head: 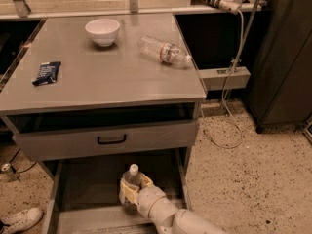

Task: Place blue plastic bottle into middle drawer

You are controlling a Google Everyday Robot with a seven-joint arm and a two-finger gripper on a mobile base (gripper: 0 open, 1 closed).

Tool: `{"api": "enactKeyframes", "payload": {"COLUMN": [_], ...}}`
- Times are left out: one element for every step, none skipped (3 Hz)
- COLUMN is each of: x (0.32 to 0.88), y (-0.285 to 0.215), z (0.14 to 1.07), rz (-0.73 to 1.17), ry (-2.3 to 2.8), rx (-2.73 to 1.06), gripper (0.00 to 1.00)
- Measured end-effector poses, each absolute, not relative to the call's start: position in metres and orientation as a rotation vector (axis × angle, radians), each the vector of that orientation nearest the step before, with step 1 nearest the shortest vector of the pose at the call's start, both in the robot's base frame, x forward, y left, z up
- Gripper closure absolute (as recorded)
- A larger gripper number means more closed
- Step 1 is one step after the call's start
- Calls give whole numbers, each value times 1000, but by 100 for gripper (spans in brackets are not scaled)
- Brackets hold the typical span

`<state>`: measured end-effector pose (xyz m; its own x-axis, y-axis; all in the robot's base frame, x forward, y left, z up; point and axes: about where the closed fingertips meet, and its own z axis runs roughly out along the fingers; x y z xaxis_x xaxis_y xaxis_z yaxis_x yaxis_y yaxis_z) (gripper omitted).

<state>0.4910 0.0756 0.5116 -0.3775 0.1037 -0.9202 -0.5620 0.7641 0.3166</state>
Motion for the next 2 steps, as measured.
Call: {"api": "enactKeyframes", "payload": {"x": [497, 499], "y": [71, 68], "z": [502, 496], "rz": [713, 674], "ry": [1823, 1806], "rx": [-334, -338], "gripper": [100, 100]}}
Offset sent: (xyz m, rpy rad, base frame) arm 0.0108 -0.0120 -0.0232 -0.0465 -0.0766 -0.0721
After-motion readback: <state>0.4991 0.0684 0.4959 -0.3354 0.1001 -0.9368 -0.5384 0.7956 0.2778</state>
